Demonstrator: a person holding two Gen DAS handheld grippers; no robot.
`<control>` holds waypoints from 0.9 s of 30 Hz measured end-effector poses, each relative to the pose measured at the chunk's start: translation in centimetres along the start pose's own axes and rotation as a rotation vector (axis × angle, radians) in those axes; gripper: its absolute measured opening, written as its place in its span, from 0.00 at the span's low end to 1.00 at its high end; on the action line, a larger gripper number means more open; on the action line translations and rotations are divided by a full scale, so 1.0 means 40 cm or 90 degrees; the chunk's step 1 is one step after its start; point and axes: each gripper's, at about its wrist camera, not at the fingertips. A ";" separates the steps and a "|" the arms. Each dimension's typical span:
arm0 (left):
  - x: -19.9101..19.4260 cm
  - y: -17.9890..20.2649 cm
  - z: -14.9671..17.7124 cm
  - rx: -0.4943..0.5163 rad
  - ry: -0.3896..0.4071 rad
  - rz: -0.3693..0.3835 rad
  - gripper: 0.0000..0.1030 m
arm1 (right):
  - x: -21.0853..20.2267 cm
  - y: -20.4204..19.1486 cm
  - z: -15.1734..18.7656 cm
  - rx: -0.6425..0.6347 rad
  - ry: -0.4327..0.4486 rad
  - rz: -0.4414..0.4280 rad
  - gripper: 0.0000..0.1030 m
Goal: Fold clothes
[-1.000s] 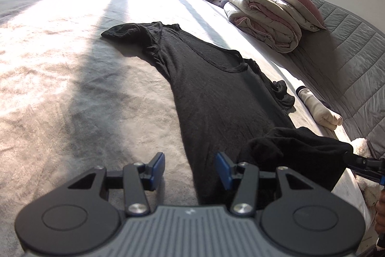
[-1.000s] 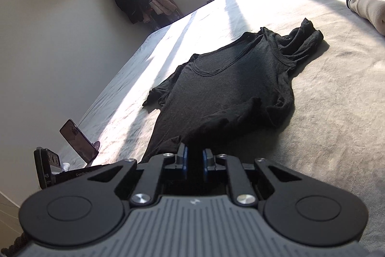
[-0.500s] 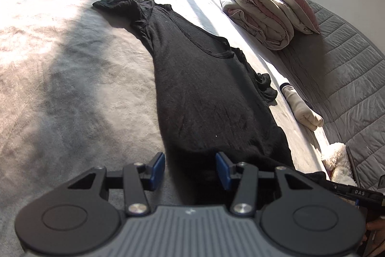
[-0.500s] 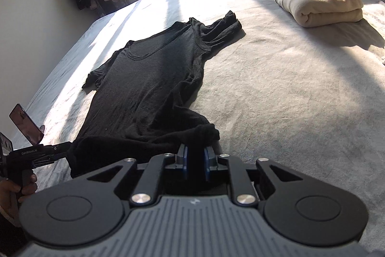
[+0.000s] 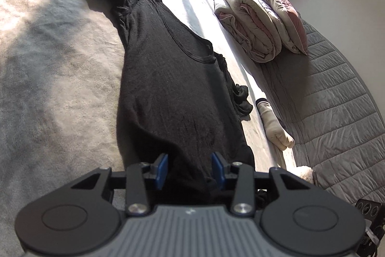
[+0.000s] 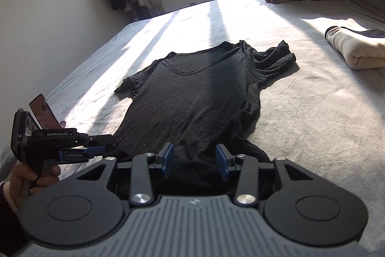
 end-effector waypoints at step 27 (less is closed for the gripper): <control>0.049 -0.010 -0.105 -0.009 -0.031 0.025 0.43 | 0.285 -0.241 0.082 -0.224 -0.127 -0.110 0.27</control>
Point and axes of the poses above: each gripper's, at about its wrist camera, not at the fingertips, and x roughly the way its jaws point, y to its right, z to its underside, and after that the axes turned 7 degrees about -y, right-handed
